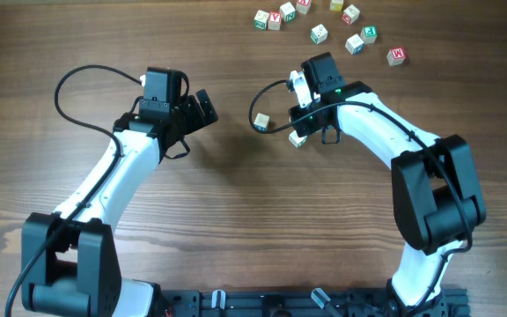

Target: Form a circle

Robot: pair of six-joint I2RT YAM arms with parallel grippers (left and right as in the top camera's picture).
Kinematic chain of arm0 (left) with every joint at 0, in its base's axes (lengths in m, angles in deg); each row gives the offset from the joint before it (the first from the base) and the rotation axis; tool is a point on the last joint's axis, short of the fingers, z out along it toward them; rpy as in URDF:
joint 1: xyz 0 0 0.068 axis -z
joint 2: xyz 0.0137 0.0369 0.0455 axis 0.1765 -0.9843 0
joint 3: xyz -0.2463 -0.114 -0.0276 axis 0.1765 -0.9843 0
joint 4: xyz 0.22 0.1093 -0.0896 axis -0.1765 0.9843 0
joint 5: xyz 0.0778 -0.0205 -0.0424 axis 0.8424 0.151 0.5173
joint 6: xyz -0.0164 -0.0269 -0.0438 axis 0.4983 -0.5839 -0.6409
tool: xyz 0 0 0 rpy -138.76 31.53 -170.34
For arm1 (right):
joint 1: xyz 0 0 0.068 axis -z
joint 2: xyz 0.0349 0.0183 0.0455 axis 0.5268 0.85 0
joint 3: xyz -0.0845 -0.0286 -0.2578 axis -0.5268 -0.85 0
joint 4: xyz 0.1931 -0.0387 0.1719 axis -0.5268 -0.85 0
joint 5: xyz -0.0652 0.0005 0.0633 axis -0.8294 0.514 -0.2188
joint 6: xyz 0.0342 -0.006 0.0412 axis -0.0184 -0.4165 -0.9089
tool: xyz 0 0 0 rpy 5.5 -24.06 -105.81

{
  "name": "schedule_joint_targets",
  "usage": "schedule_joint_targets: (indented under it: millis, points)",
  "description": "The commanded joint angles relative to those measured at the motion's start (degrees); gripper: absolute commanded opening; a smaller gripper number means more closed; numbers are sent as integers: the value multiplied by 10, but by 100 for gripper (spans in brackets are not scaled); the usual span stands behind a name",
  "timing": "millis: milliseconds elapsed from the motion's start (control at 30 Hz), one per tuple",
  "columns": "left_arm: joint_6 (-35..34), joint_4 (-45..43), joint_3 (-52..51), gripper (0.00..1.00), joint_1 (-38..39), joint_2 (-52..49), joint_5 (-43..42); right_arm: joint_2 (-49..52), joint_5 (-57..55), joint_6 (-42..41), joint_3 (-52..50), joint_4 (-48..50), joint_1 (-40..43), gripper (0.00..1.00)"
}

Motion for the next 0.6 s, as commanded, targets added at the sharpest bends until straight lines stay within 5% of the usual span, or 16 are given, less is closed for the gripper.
schedule_joint_targets:
  millis: [0,567]
  points:
    - [9,-1,-2,100,0,11,-1,-10,11,18,1,-5,-1,42]
    - [9,-1,-2,100,0,11,0,-10,36,46,1,-11,-1,24]
